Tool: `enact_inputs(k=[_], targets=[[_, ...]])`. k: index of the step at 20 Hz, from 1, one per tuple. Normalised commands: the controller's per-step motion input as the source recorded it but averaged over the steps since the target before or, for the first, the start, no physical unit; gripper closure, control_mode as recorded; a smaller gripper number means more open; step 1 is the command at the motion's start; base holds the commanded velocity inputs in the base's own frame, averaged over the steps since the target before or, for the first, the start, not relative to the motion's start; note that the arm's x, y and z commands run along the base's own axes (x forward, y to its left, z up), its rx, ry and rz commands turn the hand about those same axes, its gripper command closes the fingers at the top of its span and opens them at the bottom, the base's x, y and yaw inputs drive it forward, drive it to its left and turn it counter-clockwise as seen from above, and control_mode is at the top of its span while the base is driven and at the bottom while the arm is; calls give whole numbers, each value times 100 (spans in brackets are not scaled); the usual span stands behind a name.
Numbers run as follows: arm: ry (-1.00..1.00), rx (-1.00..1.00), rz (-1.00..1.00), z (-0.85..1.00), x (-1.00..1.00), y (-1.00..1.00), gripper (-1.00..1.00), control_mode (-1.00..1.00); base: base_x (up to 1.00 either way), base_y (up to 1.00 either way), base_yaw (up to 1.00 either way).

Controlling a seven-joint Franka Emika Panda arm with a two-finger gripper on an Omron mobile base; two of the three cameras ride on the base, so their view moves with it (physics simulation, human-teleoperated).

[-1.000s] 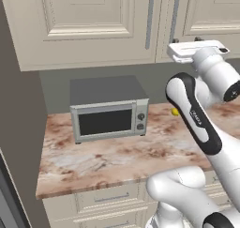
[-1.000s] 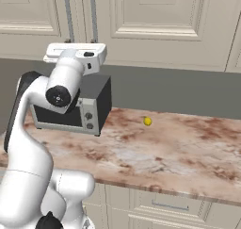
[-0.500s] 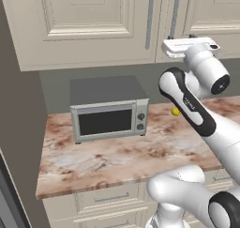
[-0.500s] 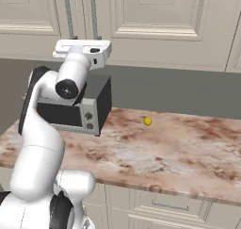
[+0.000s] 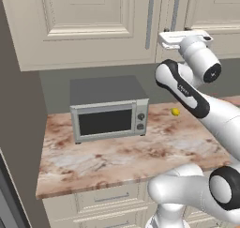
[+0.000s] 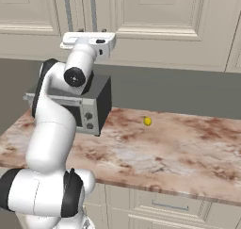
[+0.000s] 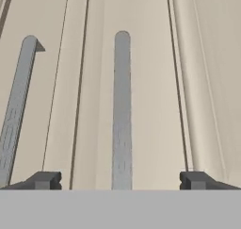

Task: Pick the bar soap and bar soap from the cabinet and place them on the counter.

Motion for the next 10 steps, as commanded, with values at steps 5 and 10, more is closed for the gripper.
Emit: enact_inputs(k=[5,10], targets=[[0,0,0,1,57,11,-100,-100,0,0,0],[0,0,-1,0,66,12,100,-100,0,0,0]])
